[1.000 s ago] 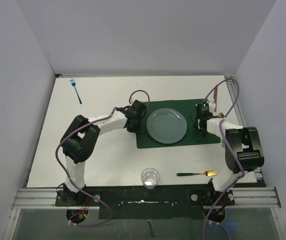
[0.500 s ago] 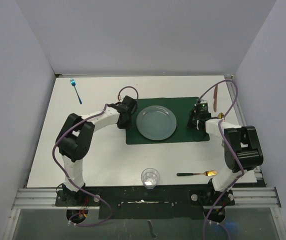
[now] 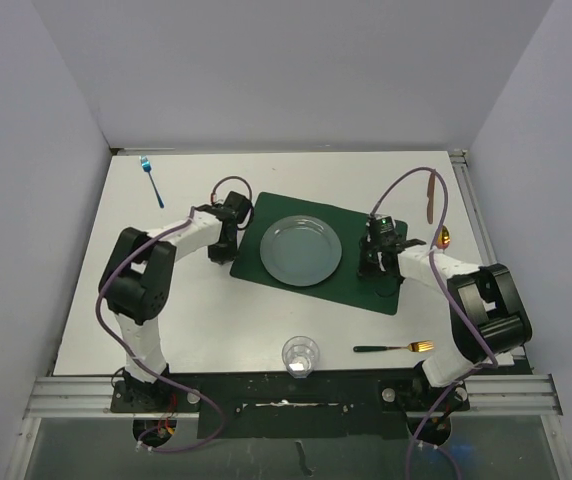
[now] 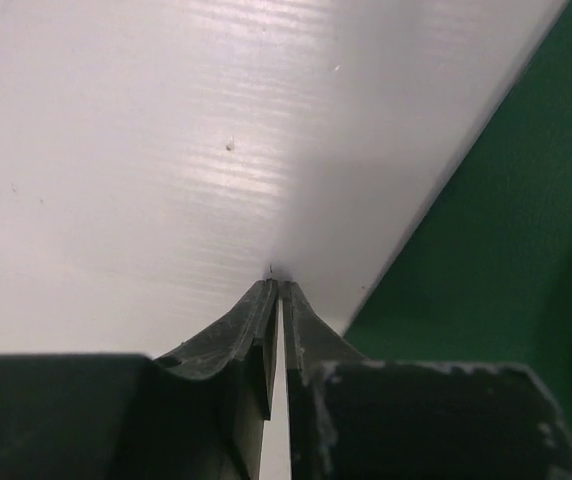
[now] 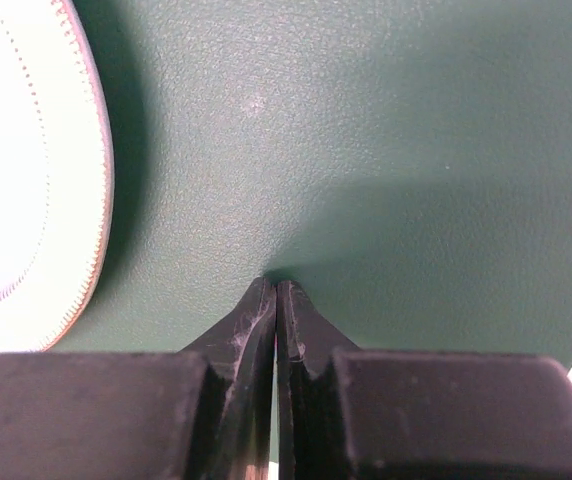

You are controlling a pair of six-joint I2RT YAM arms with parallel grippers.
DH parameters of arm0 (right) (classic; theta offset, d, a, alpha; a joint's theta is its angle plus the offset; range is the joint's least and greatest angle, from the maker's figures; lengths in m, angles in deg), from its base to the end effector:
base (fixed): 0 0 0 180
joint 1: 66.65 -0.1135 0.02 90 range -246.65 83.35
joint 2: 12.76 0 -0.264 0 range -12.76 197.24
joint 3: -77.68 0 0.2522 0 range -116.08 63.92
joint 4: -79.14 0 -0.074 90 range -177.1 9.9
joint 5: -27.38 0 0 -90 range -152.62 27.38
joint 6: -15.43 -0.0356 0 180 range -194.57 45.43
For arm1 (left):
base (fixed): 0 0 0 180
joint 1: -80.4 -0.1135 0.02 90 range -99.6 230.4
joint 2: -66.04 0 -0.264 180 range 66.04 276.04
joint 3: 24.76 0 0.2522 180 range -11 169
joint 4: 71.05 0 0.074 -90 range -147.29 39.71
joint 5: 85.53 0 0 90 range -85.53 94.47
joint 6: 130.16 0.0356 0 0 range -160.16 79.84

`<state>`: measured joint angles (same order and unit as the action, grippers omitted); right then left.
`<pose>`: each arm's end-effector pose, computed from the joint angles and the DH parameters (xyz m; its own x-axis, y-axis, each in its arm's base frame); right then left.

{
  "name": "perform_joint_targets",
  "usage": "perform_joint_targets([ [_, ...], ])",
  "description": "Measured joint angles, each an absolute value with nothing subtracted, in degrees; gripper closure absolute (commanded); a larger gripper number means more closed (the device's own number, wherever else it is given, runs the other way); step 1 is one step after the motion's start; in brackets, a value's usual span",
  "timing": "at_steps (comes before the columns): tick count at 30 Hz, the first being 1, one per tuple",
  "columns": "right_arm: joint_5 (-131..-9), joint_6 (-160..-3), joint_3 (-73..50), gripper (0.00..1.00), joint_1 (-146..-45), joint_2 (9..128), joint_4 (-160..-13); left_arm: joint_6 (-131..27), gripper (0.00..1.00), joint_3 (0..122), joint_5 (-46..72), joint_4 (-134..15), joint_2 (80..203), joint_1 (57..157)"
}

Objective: Set the dinner table for one person
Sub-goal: Adjust the napkin at the center of the board.

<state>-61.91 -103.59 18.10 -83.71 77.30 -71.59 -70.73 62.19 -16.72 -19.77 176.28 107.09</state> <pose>0.2801 0.0855 0.1549 -0.8616 0.2430 -0.4457 0.1493 0.9605 0.2350 0.3377 -0.1554 0.1582 -0.9108 -0.0729 -0.4063 -0.1514 0.9747 0.1647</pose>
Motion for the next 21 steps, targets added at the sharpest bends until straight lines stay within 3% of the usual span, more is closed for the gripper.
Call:
perform_joint_targets([
  [10,-59.55,-103.48,17.44,1.00,-84.56,76.36,-66.95,-72.85,0.87,58.50,-14.81,-18.70,166.79,107.33],
  [16,-57.65,-102.82,15.30,1.00,-82.73,77.10,-64.68,-74.07,0.86,57.86,-10.99,-23.25,152.60,107.33],
  [21,-57.24,-102.34,13.09,1.00,-82.16,80.05,-64.46,-74.12,0.84,56.09,-6.79,-29.41,150.31,106.37],
])
